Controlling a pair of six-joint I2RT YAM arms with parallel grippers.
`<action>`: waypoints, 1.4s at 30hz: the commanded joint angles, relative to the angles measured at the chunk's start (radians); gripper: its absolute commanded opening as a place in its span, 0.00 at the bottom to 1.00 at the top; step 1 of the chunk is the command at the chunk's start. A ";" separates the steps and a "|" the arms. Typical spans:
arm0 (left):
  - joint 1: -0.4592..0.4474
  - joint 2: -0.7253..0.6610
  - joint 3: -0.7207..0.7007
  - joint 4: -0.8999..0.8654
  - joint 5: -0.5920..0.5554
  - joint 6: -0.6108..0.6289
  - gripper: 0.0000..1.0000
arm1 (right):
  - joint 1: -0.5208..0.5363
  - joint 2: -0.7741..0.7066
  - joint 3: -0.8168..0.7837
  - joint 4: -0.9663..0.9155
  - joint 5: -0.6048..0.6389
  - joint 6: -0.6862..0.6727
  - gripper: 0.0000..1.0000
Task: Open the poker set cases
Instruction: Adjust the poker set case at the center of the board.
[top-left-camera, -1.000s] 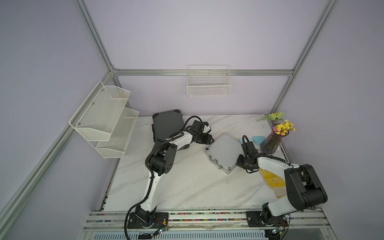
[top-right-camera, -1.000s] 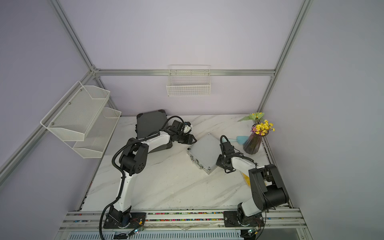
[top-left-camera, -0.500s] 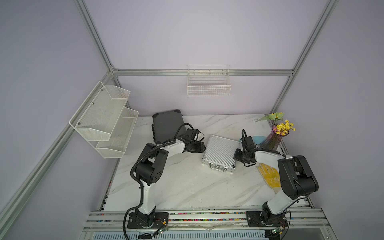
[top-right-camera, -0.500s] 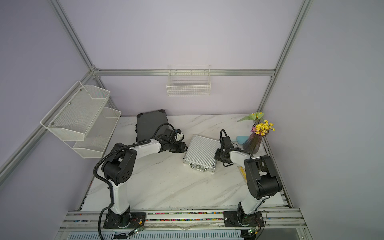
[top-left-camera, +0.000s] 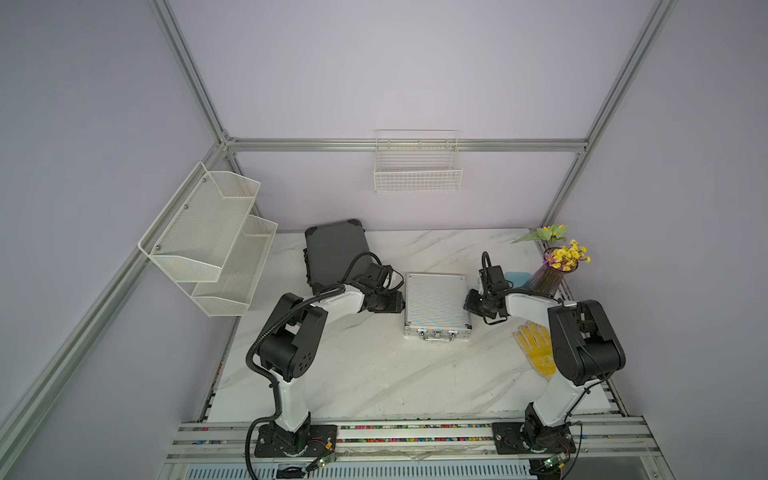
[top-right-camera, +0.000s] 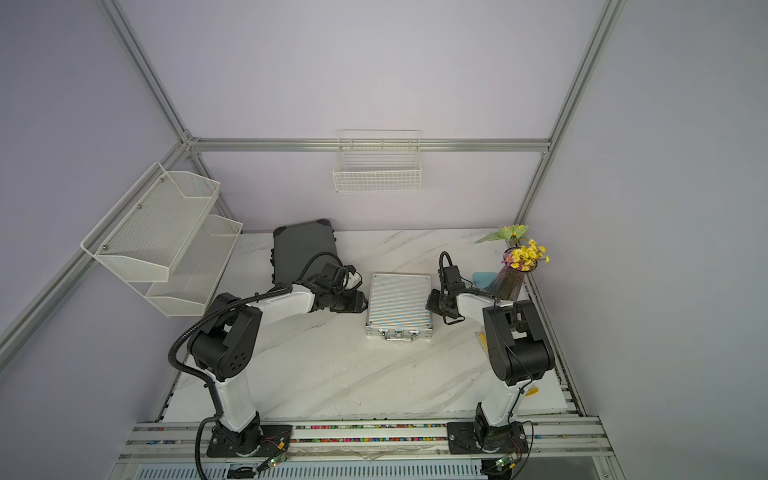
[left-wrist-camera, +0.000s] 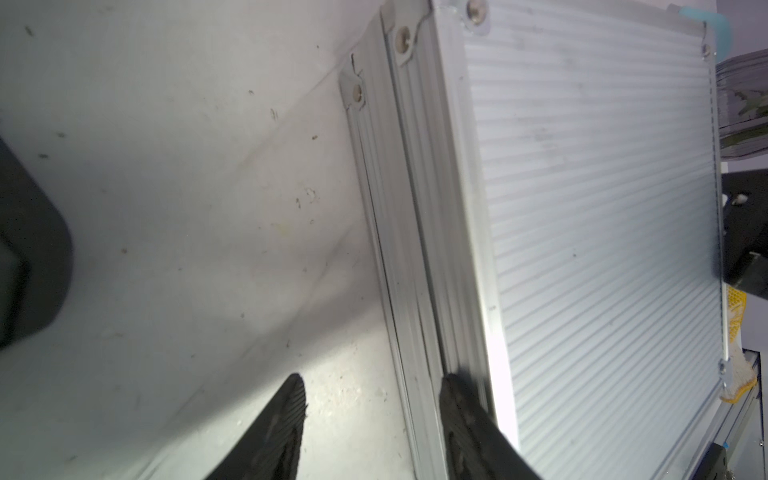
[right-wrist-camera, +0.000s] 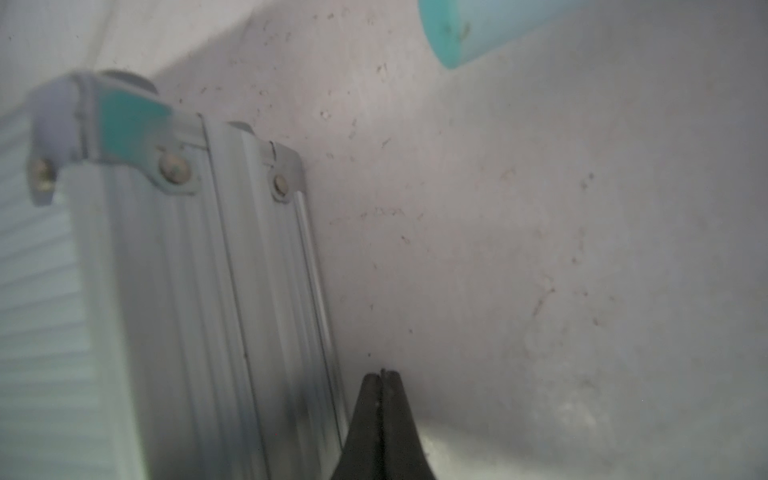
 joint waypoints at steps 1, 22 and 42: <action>-0.080 -0.061 -0.025 0.014 0.218 0.002 0.54 | 0.028 0.020 0.046 0.102 -0.118 0.010 0.00; -0.033 -0.215 -0.045 -0.015 0.070 0.011 0.62 | -0.141 -0.298 0.028 -0.129 -0.045 -0.024 0.55; -0.041 -0.042 0.008 0.123 0.227 -0.114 0.56 | -0.140 -0.345 -0.216 -0.047 -0.238 0.014 0.56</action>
